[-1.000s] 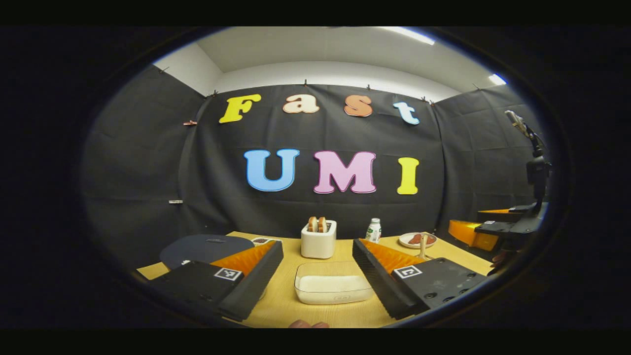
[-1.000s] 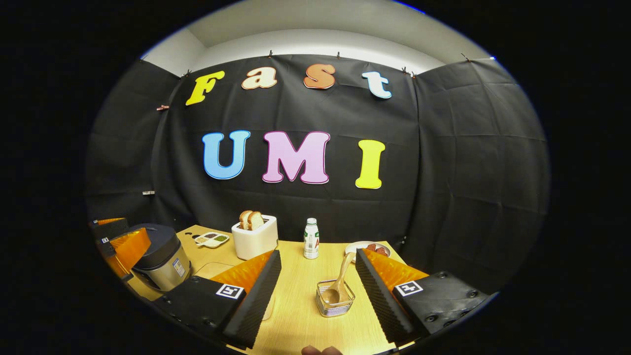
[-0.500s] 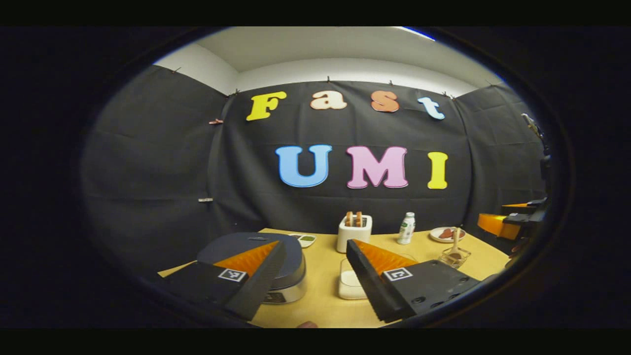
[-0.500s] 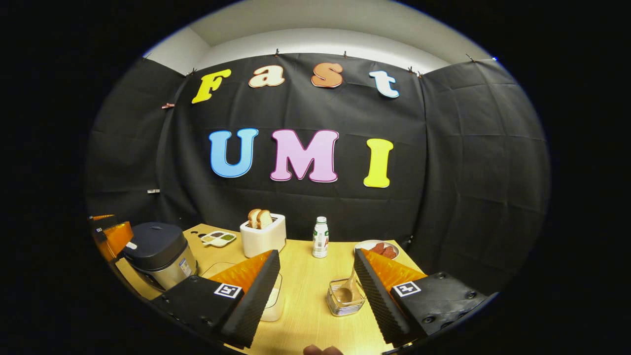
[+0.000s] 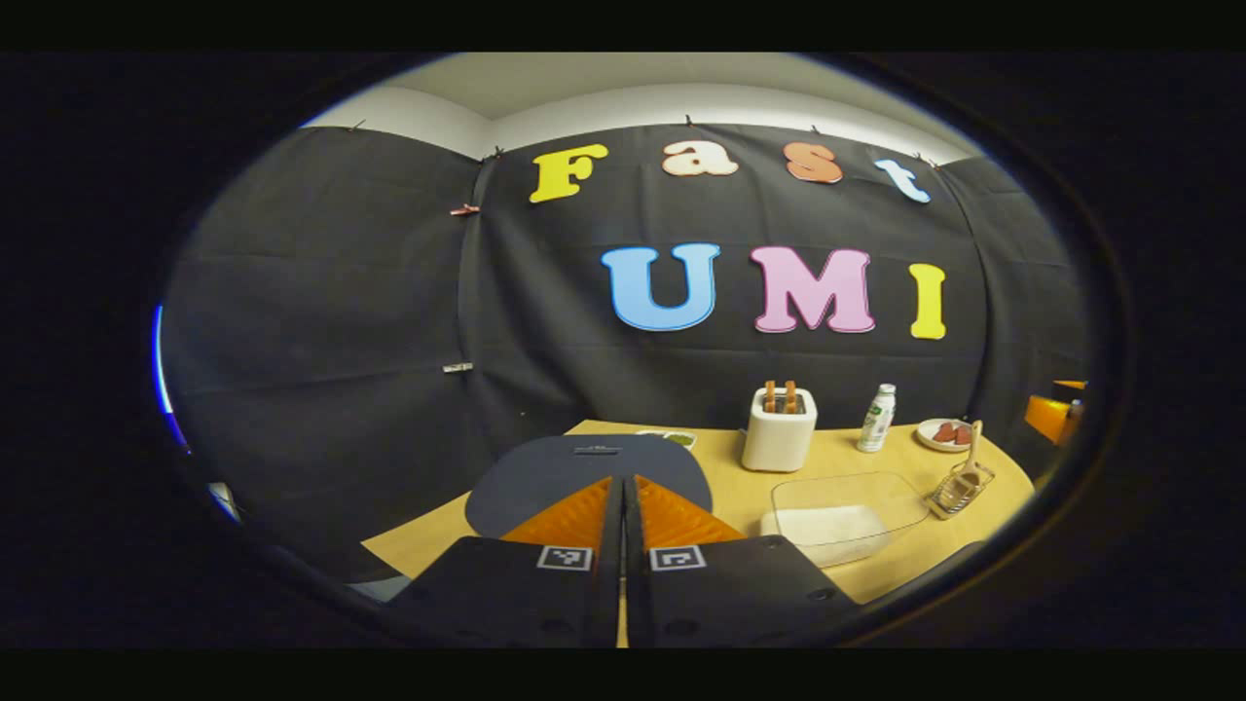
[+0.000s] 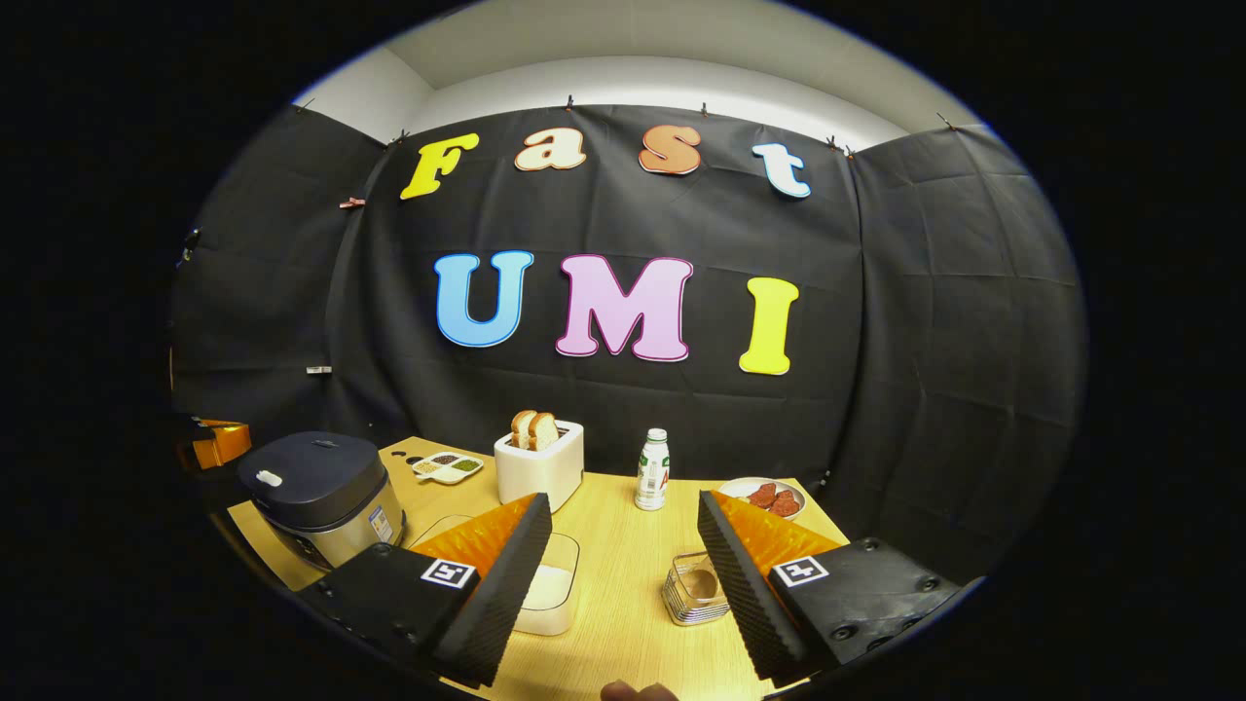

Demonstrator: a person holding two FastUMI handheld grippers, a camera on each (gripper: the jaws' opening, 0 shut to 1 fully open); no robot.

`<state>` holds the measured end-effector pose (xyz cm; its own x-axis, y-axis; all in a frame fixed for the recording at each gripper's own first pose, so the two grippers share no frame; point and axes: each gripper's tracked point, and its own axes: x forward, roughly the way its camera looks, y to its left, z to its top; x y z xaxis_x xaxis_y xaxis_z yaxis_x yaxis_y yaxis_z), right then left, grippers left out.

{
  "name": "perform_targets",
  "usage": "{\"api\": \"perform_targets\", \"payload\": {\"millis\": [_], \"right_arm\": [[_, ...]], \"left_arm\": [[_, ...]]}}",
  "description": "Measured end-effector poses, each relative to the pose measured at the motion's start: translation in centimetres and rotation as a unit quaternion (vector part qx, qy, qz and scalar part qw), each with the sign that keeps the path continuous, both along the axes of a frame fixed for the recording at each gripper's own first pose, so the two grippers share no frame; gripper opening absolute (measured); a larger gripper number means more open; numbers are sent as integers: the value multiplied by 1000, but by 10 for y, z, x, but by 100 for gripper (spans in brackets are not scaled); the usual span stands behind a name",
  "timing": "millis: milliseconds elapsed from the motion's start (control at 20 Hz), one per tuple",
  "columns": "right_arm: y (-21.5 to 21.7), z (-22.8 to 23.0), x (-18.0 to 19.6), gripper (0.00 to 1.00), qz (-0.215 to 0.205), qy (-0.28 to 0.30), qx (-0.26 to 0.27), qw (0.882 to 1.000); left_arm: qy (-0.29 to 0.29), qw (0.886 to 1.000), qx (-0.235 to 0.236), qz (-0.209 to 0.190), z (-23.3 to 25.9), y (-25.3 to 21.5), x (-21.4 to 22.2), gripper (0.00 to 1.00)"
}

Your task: Close the left gripper, press the button to open the rice cooker; take a wooden spoon from the chopstick holder with the right hand, scoop a spoonful of rice and pour it into the rice cooker, then put the wooden spoon back into the chopstick holder.

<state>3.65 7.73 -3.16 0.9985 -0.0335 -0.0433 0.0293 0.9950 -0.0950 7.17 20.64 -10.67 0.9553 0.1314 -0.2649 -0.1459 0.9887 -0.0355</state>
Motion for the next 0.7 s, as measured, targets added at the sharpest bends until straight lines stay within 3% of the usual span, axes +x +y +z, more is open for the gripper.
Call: {"api": "perform_targets", "payload": {"millis": [700], "right_arm": [[-2, -12, 1, 95, -13, 7, 12, 1000]], "left_arm": [[113, 992, -58, -14, -69, 24, 25, 6]]}}
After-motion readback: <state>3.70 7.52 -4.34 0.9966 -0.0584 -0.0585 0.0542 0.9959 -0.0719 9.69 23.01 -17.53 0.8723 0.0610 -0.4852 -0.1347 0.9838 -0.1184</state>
